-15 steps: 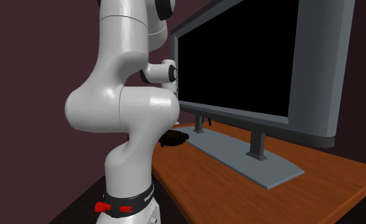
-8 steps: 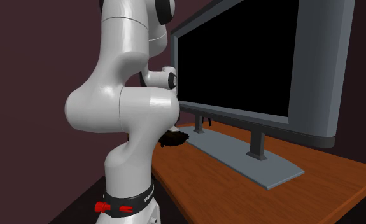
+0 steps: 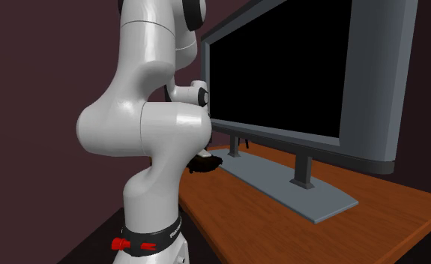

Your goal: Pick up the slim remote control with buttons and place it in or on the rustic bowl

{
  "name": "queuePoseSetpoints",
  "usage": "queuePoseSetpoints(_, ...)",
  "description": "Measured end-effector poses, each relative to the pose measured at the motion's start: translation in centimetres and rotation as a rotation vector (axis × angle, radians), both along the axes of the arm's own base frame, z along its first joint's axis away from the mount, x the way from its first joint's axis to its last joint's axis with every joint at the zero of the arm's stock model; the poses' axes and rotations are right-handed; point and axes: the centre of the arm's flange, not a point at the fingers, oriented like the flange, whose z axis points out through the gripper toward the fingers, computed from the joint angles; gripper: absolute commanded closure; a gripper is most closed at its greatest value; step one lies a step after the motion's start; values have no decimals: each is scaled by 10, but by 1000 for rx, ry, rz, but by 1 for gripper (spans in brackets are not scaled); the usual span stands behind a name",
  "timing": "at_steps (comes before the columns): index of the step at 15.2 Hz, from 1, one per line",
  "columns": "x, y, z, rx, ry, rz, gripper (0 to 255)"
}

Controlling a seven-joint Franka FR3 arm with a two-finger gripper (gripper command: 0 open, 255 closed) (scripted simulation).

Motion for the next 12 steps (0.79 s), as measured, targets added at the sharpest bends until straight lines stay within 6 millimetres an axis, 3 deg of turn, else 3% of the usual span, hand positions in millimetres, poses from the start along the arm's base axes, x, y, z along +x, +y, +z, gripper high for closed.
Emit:
queuePoseSetpoints(6,0,0,0,0,0,0,0)
queuePoseSetpoints(10,-1,-1,39,0,-2,0,0)
queuePoseSetpoints(12,0,-1,48,0,-1,0,0)
